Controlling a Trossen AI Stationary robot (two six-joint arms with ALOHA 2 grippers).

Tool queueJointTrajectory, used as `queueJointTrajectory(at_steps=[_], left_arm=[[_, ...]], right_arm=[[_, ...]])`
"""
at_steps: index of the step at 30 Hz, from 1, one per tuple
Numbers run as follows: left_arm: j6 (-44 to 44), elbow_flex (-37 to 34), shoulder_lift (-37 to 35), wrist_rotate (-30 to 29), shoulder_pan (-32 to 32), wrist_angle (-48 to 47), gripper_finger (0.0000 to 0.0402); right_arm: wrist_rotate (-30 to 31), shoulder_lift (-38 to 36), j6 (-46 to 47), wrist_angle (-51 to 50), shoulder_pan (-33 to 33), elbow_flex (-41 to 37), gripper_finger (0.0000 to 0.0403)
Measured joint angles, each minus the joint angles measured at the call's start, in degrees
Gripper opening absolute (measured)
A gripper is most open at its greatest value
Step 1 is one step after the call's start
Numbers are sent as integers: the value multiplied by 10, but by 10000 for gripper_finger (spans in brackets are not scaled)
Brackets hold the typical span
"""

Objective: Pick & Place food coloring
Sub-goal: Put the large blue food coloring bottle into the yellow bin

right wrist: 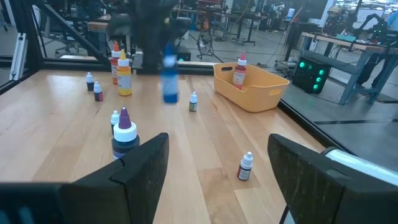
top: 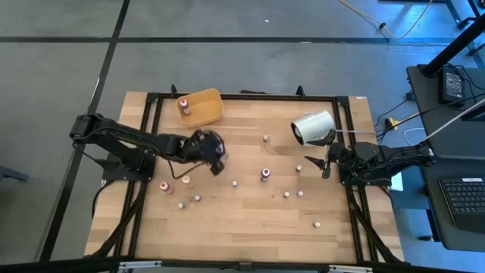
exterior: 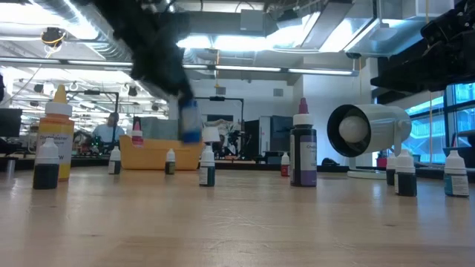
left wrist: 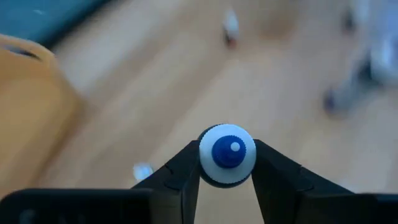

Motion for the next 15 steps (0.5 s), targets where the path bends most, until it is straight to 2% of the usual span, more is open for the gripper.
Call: queueJointTrajectory(at_steps=[8, 15], left_arm=[[18, 35, -57, -123, 91, -8, 116], [4, 35, -56, -136, 219, -27, 115]], right_arm=[[0, 0, -20, 0, 0, 0, 275], [0, 0, -22, 0, 0, 0, 275]])
